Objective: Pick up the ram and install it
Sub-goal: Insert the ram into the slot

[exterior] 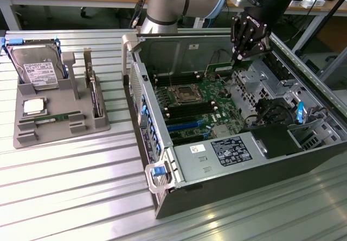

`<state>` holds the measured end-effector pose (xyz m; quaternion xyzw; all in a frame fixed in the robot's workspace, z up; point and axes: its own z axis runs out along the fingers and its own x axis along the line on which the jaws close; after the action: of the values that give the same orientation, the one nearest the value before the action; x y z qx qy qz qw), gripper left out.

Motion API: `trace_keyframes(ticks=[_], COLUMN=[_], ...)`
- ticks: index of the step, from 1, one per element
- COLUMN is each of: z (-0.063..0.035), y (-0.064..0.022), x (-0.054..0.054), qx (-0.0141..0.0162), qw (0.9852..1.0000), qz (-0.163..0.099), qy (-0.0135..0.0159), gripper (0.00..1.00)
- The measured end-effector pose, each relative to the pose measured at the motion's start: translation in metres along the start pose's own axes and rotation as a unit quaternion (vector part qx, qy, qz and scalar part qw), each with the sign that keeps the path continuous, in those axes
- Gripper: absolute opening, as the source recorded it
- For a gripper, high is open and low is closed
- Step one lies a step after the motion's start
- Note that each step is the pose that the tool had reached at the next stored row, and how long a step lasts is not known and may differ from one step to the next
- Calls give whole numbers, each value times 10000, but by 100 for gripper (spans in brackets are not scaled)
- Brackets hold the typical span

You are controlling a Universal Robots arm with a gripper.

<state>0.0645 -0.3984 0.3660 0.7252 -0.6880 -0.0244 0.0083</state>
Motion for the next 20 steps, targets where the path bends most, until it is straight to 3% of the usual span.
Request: trace_keyframes(ticks=[20], z=[112], y=[17], x=[1], qx=[0], qw=[10000], qz=[0], qy=[-1], gripper=[12])
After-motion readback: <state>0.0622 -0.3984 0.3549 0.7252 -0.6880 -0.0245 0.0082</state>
